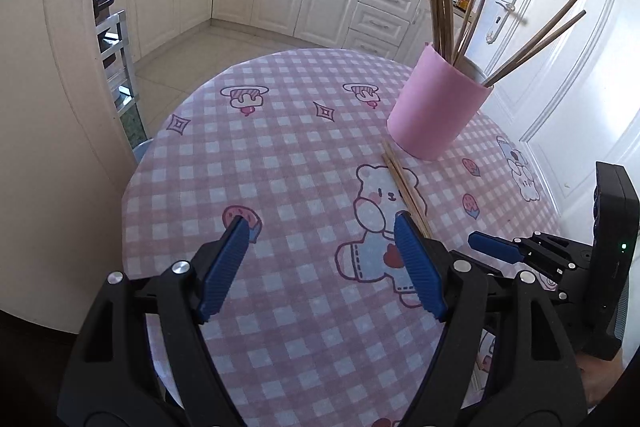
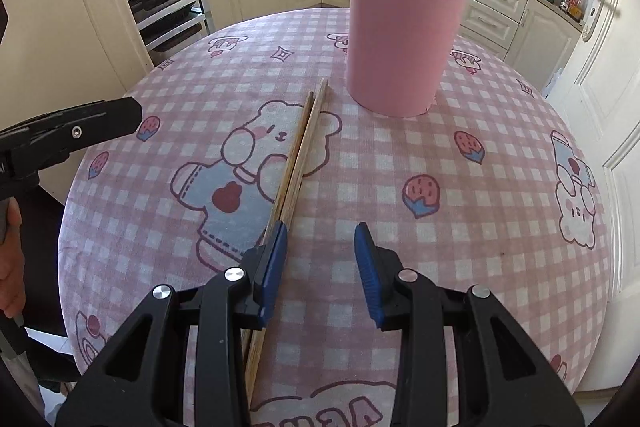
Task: Organize utensils
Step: 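Lower both open tools toward the last chopsticks on the cloth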
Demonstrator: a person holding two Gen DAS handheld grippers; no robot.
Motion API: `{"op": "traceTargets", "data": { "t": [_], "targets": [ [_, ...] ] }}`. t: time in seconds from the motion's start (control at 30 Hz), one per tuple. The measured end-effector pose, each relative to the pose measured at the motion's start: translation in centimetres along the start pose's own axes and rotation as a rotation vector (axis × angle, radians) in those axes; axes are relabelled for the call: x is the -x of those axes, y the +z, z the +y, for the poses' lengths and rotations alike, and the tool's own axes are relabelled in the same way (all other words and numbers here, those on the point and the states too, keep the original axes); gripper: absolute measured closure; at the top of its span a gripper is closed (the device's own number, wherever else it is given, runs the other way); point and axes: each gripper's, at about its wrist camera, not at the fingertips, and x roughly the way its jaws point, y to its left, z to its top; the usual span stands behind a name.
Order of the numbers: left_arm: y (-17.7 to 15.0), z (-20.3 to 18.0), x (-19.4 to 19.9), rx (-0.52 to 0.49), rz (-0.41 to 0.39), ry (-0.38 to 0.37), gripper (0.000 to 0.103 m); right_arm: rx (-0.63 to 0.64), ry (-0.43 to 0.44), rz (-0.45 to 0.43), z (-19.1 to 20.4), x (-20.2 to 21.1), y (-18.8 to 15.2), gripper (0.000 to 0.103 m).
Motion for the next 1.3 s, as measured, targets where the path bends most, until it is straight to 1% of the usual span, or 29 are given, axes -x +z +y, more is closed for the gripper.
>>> {"op": "traceTargets", "data": {
  "t": [0.07, 0.23, 0.37, 0.5, 0.53, 0.6, 0.67, 0.83, 0.93, 0.97, 1.03, 1.07, 1.1, 1.2, 1.27, 1.3],
  "targets": [
    [0.0, -0.1, -0.2, -0.007, 0.008, -0.004, 0.029, 0.011, 0.009, 0.004, 0.4, 0.3, -0.1, 0.07],
    [-0.3, -0.3, -1.0, -0.011, 0.029, -0.002, 0.029, 0.025, -0.016, 0.012, 0.7, 0.6, -0.2, 0.068],
    [-0.5, -0.2, -1.3, -0.014, 0.042, -0.001, 0.029, 0.022, 0.01, 0.046, 0.4, 0.8, -0.4, 0.066],
    [-0.6, -0.2, -1.4, -0.013, 0.048, 0.005, 0.029, 0.048, 0.003, 0.064, 0.5, 1.2, -0.8, 0.061],
    [-0.7, -0.2, -1.4, -0.014, 0.049, 0.005, 0.029, 0.05, -0.001, 0.062, 0.6, 1.1, -0.8, 0.061],
    [-0.7, -0.3, -1.4, -0.015, 0.052, 0.004, 0.029, 0.05, -0.016, 0.051, 0.7, 0.9, -0.7, 0.056],
    [-0.8, -0.4, -1.5, -0.017, 0.059, -0.001, 0.029, 0.035, -0.021, 0.038, 0.5, 0.6, -0.5, 0.054],
    [-1.1, -0.4, -1.3, -0.034, 0.067, -0.003, 0.029, 0.008, -0.012, 0.035, -0.1, 0.4, -0.1, 0.054],
    [-1.0, -0.1, -1.2, -0.03, 0.067, -0.001, 0.029, 0.007, -0.011, 0.054, -0.4, 0.6, -0.4, 0.054],
    [-1.0, 0.0, -1.2, -0.028, 0.068, -0.002, 0.029, 0.013, -0.004, 0.074, -0.3, 0.5, -0.6, 0.054],
    [-1.0, 0.1, -1.1, -0.023, 0.068, 0.0, 0.028, 0.047, -0.033, 0.069, 0.2, 0.4, -1.0, 0.053],
    [-1.0, 0.1, -1.1, -0.019, 0.067, -0.002, 0.028, 0.033, -0.036, 0.06, 0.2, 0.5, -1.1, 0.053],
    [-0.9, 0.1, -1.1, -0.017, 0.068, -0.004, 0.028, 0.02, -0.032, 0.049, 0.3, 0.5, -1.1, 0.053],
    [-0.9, 0.0, -1.2, -0.014, 0.073, -0.012, 0.028, 0.044, -0.008, 0.026, 1.6, 0.3, -1.1, 0.053],
    [-0.9, -0.2, -1.3, -0.018, 0.077, -0.016, 0.028, 0.056, 0.047, 0.018, 2.6, 0.3, -0.8, 0.054],
    [-0.9, -0.1, -1.3, -0.019, 0.077, -0.014, 0.028, 0.057, 0.053, 0.008, 2.8, 0.3, -0.7, 0.055]
  ]
}}
